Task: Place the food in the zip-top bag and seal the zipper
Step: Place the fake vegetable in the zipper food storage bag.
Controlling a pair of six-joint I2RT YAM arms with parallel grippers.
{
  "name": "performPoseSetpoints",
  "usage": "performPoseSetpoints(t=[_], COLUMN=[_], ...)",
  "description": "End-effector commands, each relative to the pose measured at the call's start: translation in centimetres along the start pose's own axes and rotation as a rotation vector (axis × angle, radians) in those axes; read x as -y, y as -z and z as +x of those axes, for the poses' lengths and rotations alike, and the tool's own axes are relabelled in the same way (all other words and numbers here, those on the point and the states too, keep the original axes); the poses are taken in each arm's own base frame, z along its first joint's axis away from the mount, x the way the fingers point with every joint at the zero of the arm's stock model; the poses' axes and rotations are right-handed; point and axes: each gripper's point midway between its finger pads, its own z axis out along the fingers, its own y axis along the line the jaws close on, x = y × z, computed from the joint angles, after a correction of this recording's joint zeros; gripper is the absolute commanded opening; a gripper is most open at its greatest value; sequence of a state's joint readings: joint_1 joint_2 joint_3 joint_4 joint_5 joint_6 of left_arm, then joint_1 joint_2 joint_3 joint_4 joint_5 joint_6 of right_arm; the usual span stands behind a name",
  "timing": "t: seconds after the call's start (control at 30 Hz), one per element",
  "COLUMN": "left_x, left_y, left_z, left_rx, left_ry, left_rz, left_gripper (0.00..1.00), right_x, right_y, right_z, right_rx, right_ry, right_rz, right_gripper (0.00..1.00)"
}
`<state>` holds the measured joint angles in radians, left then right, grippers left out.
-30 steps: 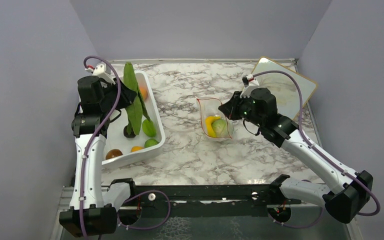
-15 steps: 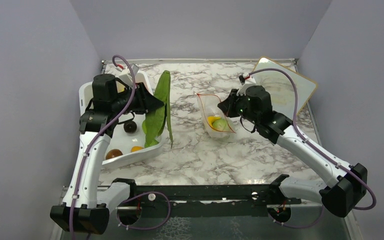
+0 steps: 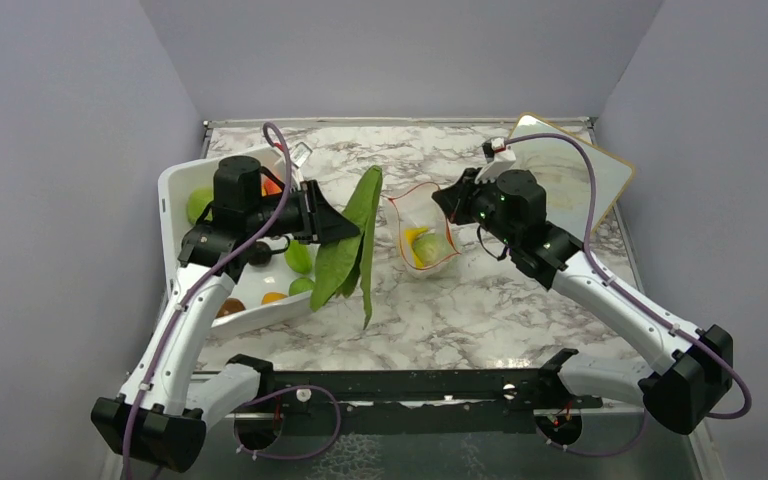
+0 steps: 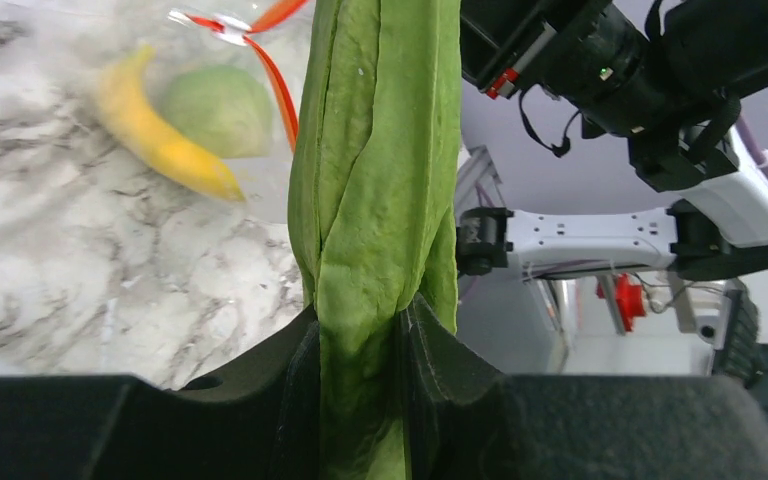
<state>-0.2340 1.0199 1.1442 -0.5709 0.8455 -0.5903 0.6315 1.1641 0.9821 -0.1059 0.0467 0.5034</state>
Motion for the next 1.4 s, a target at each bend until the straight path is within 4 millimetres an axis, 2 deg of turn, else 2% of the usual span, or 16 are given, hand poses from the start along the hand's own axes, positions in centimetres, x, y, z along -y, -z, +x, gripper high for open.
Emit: performPoseSetpoints(t=[0.0, 0.37, 0.53, 0.63, 0.73, 0.87, 1.03, 1.23, 1.37], left_x=[2.7, 2.2, 0.3, -1.1, -2.3, -3.8, -4.6, -4.3, -3.9], left_y=[-1.2, -6.1, -8.3, -9.1, -9.7, -10.3, -11.2, -12.2, -12.6], left_z=[1.1, 5.9, 7.5, 7.5, 6.9, 6.1, 3.6, 0.1, -1.1], left_rx=[-0.039, -0.187, -0.243, -0.242, -0.226, -0.228, -0.155, -0.064, -0.034], left_ry=[0.032, 0.131, 0.176, 0.192, 0.18, 0.166, 0.163, 0.144, 0.143], left_rz=[0.138, 0.137, 0.078, 0.026, -0.049, -0.146, -0.221, -0.26, -0.263], left_gripper=[0.26, 0.25, 0.24, 0.22, 0.22, 0.22, 0.22, 0.22, 0.22], right_x=[-0.2, -0.1, -1.2, -1.8, -2.9, -3.0, -3.7, -5.2, -5.4], right_y=[0.6, -1.4, -1.5, -1.1, -0.5, 0.4, 1.6, 2.7, 2.4], right_z=[-3.5, -0.9, -0.6, -0.7, -0.5, 0.0, 0.9, 0.6, 0.5], right_rx=[0.145, 0.078, 0.061, 0.056, 0.042, 0.049, 0.033, 0.021, 0.013], right_ry=[-0.019, -0.088, -0.12, -0.11, -0.07, -0.045, -0.034, -0.056, -0.065], right_rz=[0.02, 0.006, -0.048, -0.083, -0.149, -0.186, -0.248, -0.324, -0.327], right_gripper=[0.01, 0.01, 0.01, 0.01, 0.01, 0.01, 0.01, 0.01, 0.01])
